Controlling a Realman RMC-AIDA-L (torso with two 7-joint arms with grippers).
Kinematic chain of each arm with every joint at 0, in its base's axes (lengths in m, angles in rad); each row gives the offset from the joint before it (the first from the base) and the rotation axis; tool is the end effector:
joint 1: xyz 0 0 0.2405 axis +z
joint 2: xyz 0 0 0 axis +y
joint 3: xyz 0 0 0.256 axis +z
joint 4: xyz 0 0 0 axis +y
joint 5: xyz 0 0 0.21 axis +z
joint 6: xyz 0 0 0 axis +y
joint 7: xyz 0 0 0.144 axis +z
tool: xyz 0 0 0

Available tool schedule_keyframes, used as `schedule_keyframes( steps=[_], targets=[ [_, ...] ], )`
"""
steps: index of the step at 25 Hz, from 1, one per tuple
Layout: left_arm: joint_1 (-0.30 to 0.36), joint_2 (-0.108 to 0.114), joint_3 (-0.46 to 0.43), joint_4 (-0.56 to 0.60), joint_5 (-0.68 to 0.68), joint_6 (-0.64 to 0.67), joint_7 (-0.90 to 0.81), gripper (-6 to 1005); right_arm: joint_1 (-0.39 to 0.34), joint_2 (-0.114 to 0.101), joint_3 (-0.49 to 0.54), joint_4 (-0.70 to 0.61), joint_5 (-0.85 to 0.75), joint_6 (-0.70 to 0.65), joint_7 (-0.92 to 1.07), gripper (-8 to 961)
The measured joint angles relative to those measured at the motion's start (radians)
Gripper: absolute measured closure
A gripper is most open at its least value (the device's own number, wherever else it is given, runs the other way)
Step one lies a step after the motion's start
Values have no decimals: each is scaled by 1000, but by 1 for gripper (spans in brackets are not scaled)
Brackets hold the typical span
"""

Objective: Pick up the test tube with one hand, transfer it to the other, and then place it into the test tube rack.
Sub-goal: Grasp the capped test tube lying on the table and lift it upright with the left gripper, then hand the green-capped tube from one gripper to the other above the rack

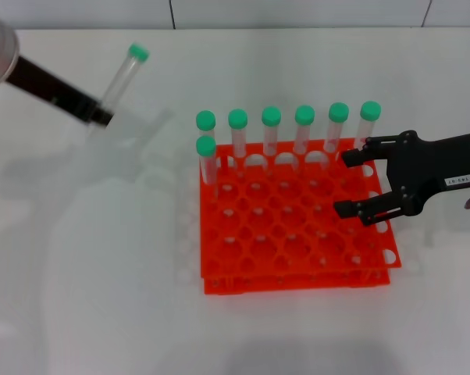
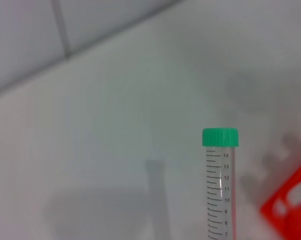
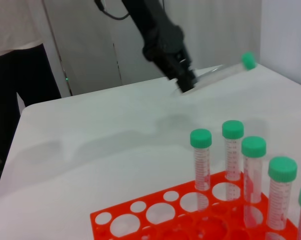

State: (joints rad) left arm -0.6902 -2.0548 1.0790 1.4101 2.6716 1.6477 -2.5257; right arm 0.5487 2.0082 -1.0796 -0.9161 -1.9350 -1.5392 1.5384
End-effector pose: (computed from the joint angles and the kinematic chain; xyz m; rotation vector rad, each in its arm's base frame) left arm -0.1737 0.3843 0.0706 -2.4283 -0.9769 0.3347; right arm 0.2141 0.3488 0.0115 -2.9522 0.3036 0.3872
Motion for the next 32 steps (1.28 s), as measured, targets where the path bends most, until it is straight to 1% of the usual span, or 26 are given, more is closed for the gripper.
schedule_keyframes(
  steps=[3,6,7,8,9,12,13,14,17,19,21,22,23,25,28,30,32],
  targets=[
    [20,-5,0,31,-60,-41,68,809,0,0,1,-1,3,-2,9,120],
    [49,-8,-1,56,-162,-102,161,809,0,-1,2,-1,10,-3,20,121],
    [49,-8,-1,56,-162,-102,161,809,0,-1,3,-1,13,-4,23,121],
    [74,-10,-2,55,-249,-151,248,809,0,-1,5,-1,16,-6,23,122],
    [83,-11,-3,52,-277,-167,278,809,-1,-1,8,-1,17,-8,23,122],
    [134,-19,-5,12,-461,-242,467,809,-5,0,16,-1,24,-13,24,122],
    [139,-19,-5,4,-490,-250,490,809,-7,0,16,-1,30,-13,25,123],
    [148,-20,-7,-15,-546,-264,535,809,-9,0,16,-1,38,-13,25,123],
    [155,-17,-33,-102,-686,-277,649,809,-11,0,17,5,52,-9,25,124],
    [144,-6,-57,-181,-759,-264,706,809,-12,0,17,7,53,-8,25,124],
    [126,11,-74,-265,-821,-236,753,809,-12,1,17,7,55,-8,25,124],
    [112,22,-83,-321,-857,-212,784,809,-12,1,19,6,57,-9,25,125],
    [91,38,-93,-397,-897,-177,820,809,-12,1,23,3,59,-11,25,125],
    [54,62,-107,-510,-943,-116,868,809,-13,1,35,2,70,-13,25,125],
    [-6,99,-126,-661,-967,-27,933,809,-13,0,50,2,79,-13,22,126],
    [-24,111,-130,-712,-964,-5,958,809,-13,1,56,3,80,-9,19,126],
    [-38,116,-128,-734,-952,4,967,809,-14,1,57,5,86,-6,19,127]
  ],
)
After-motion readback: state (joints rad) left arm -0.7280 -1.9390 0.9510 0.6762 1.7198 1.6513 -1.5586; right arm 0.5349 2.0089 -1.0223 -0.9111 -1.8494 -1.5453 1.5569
